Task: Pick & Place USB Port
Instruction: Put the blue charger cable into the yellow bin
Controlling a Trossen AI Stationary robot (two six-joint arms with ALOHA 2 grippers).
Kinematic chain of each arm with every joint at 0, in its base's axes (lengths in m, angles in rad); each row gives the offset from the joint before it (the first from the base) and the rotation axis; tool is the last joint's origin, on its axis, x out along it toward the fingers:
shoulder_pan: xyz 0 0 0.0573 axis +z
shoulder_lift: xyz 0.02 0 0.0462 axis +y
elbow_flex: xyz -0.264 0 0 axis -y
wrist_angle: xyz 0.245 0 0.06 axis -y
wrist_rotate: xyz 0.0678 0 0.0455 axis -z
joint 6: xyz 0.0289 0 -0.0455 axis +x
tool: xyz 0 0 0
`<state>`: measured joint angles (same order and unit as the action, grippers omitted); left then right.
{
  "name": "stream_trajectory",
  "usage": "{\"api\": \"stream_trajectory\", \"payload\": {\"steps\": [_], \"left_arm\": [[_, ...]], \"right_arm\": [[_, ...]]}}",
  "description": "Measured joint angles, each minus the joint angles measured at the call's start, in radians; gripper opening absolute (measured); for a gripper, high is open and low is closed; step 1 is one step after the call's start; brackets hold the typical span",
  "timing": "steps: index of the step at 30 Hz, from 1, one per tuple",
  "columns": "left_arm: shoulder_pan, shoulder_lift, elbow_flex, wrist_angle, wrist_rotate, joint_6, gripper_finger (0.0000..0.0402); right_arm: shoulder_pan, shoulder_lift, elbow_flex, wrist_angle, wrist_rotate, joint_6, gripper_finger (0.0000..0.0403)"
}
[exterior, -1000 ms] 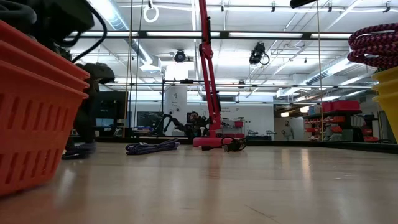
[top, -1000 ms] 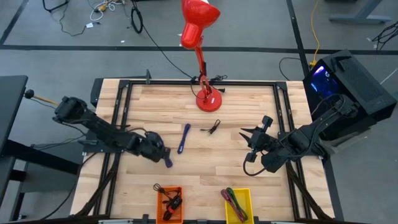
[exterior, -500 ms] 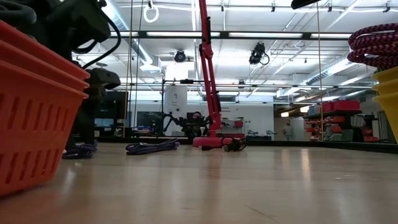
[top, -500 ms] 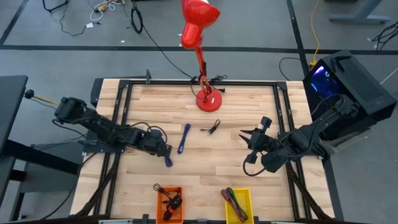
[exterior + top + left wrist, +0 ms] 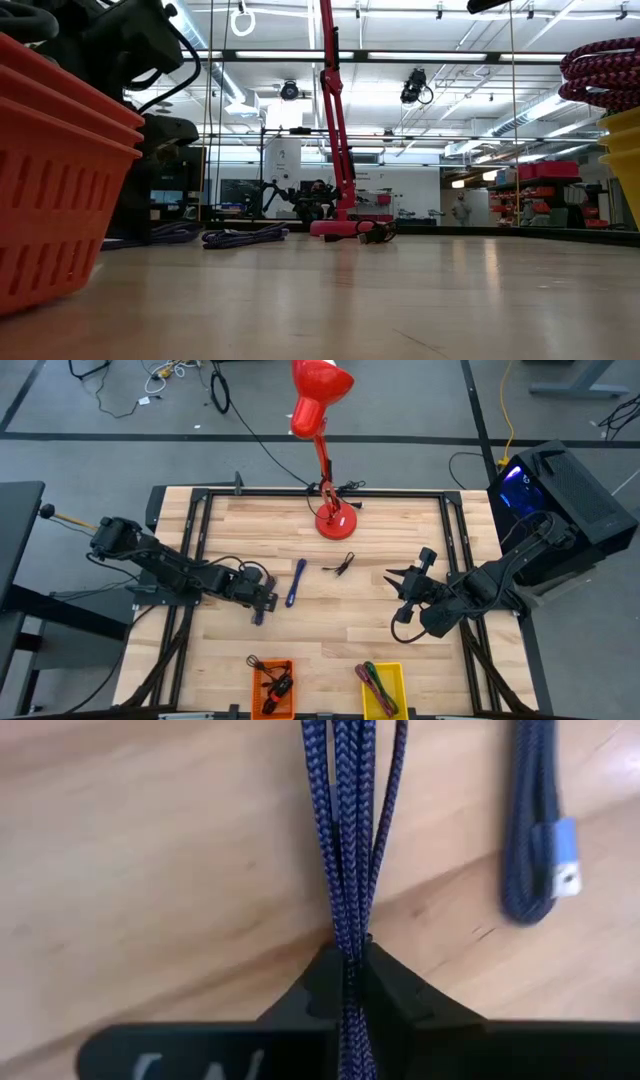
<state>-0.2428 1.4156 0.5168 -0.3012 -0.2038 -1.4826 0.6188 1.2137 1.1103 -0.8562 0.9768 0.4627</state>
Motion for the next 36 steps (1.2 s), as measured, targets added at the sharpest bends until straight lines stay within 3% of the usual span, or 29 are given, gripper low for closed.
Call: {"api": "stream_trajectory", "payload": {"steps": [10, 17, 22, 27, 33, 36], "left_arm": [[-0.014, -0.024, 0.022, -0.02, -0.076, 0.118, 0.0021], [-0.072, -0.097, 0.176, -0.091, -0.159, 0.323, 0.002], [-0.125, -0.132, 0.342, -0.199, -0.304, 0.535, 0.002], [-0.17, -0.134, 0.502, -0.167, -0.411, 0.84, 0.0019], [-0.187, -0.132, 0.579, 0.041, -0.464, 1.211, 0.0019], [-0.185, -0.132, 0.582, 0.134, -0.464, 1.319, 0.0019]], "right_arm": [[0.0, 0.0, 0.0, 0.0, -0.001, 0.0, 0.0075], [0.0, 0.0, 0.0, 0.0, -0.001, 0.035, 0.0075], [0.0, 0.0, 0.0, 0.013, 0.0, 0.066, 0.0075], [-0.008, 0.003, 0.0, 0.098, 0.001, 0.048, 0.0075], [-0.046, 0.04, 0.0, 0.35, -0.062, -0.153, 0.0075], [-0.076, 0.065, -0.001, 0.522, -0.126, -0.309, 0.0075]]}}
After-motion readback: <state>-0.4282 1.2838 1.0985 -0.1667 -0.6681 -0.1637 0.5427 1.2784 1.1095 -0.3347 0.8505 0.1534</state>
